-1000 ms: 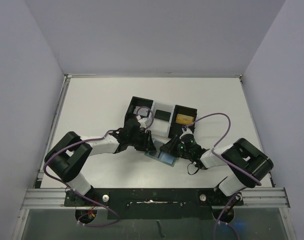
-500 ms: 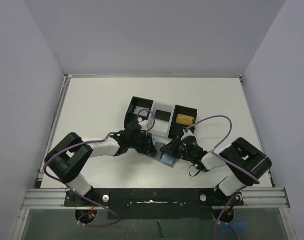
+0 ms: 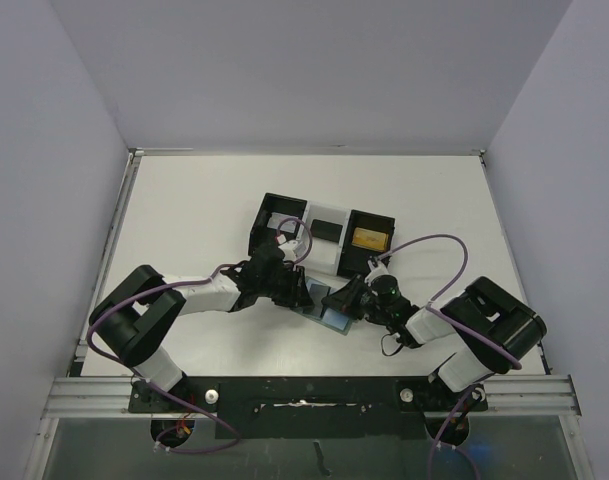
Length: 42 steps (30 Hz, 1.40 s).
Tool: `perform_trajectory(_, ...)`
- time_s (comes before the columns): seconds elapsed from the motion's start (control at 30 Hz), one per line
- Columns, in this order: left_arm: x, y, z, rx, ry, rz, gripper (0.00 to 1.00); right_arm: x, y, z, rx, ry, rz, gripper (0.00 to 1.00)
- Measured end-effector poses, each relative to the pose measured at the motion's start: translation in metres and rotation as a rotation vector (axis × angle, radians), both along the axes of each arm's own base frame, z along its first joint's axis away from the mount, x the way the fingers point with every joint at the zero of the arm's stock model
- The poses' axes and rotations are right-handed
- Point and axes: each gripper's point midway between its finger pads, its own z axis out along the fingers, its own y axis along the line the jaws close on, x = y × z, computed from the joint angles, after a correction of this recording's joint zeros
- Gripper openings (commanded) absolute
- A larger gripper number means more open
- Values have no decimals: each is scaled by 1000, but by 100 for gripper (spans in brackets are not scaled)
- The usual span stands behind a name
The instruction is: Take the credit cards out of the card holder
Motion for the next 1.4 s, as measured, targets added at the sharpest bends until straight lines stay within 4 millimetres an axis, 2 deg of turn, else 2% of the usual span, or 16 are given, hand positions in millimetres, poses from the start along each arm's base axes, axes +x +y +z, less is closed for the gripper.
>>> perform_trajectory(0.1, 0, 0, 0, 2, -1, 0, 28, -2, 0, 3, 22, -9, 0, 8)
perform_trajectory(0.3, 1, 0, 0, 4, -2, -1, 28, -1, 2, 8, 54, -17, 6, 18)
perform_trajectory(0.57, 0, 0, 0, 11, -2, 0, 28, -1, 2, 6, 72, -8, 8, 19)
perform_trajectory(0.77, 1, 1, 0, 18, -4, 2, 27, -4, -3, 4, 78, 5, 4, 11)
perform_trajectory(0.93, 1, 1, -1, 21, -4, 5, 26, -5, -2, 5, 85, 6, 15, 0)
perform_trajectory(1.4, 4, 6, -1, 44, -15, 25, 26, -8, -5, 8, 100, 0, 10, 1)
